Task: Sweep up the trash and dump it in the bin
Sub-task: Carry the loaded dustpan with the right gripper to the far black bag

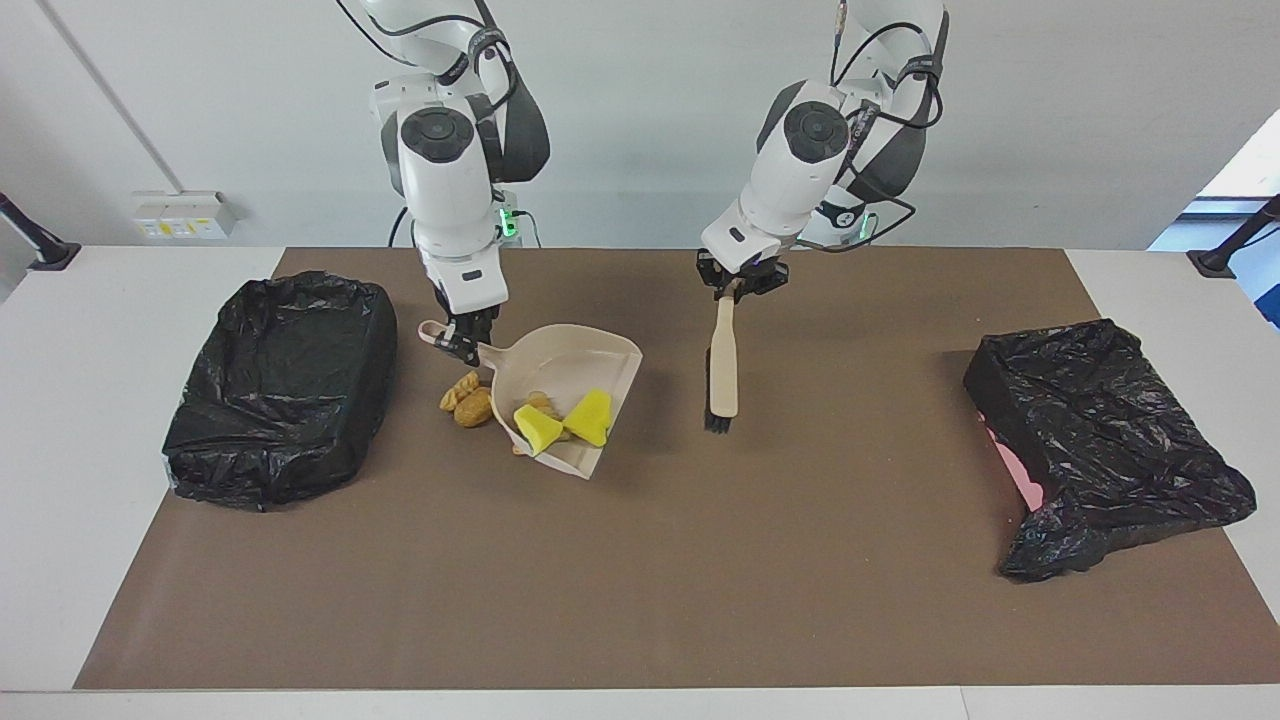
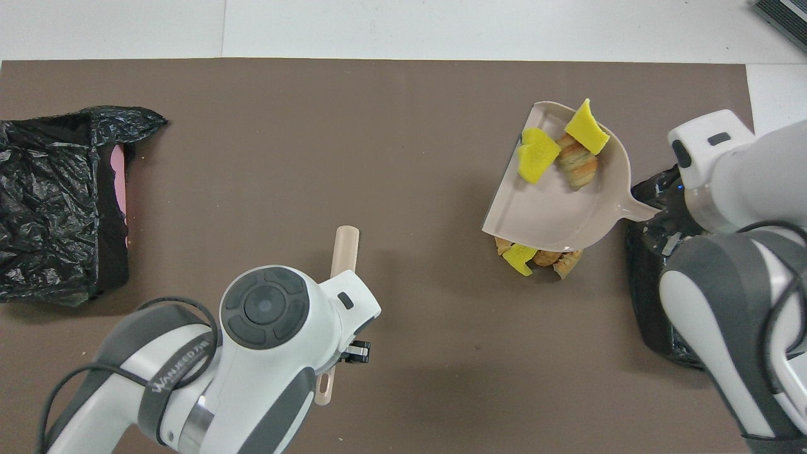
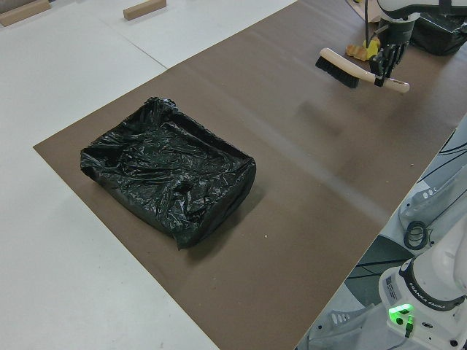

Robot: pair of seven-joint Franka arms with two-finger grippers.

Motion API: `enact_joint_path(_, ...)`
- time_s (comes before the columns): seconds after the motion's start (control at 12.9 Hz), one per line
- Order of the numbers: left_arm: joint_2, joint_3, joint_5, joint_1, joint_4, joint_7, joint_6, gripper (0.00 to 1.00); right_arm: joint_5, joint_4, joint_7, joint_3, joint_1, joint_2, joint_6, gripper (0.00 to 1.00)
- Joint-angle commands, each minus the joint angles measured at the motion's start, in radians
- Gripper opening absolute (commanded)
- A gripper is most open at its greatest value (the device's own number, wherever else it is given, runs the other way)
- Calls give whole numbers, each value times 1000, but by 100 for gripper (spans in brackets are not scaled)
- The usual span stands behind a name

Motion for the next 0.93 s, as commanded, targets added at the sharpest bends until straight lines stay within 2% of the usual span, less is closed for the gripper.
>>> enact_joint_path(0.0,-92,-24,-25,-78,-108,-126,43,0,21,51,-151,4,-115,-17,-95,0)
enact_joint_path(0.23,-105,-179,-78,-89,-231,-282,219,0,19,46,-404,-47,-241,-45,-149,0)
enact_joint_path(0.46,-105,-231,-160,-115,-289,-301,296,0,-33,-3,-632,-88,-358,-87,-141,0)
enact_joint_path(0.77,-99,-253,-197,-147,-337,-306,333,0,-283,-84,-687,-88,-406,-143,-109,0)
enact_joint_path(0.85,-98,-253,-210,-149,-339,-306,333,6,-312,-109,-702,-97,-409,-144,-88,0)
